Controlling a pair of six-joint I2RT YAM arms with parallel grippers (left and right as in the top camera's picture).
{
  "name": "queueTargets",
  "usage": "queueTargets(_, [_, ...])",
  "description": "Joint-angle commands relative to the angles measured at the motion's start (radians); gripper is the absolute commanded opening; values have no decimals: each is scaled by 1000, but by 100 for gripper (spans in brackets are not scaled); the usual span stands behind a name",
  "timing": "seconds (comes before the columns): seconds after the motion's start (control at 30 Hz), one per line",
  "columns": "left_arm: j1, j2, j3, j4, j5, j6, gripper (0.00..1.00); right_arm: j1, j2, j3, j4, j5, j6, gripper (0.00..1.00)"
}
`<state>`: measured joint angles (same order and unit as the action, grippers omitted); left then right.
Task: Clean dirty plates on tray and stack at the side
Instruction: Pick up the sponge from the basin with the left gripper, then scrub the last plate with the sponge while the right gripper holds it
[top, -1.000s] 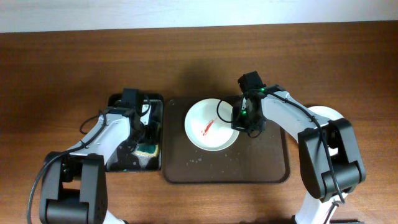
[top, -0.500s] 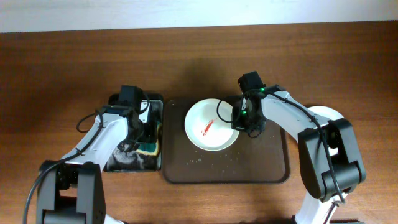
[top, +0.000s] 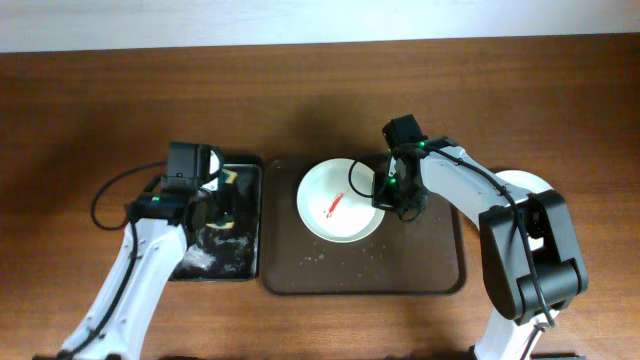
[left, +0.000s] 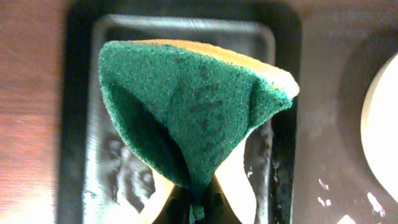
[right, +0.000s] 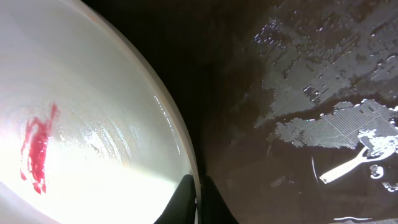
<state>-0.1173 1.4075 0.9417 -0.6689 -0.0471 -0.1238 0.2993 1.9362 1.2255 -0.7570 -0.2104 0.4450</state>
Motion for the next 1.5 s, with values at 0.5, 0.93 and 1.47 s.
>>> queueTargets(0.5, [1, -143, 26, 135, -228, 43, 0, 17, 18, -32, -13, 28, 1, 4])
queueTargets(0.93, [2, 2, -47, -4, -14, -147, 0, 15, 18, -32, -14, 27, 1, 4])
queueTargets(1.47, [-299, 105, 26, 333, 359, -314, 0, 15, 18, -32, -29, 27, -3, 4])
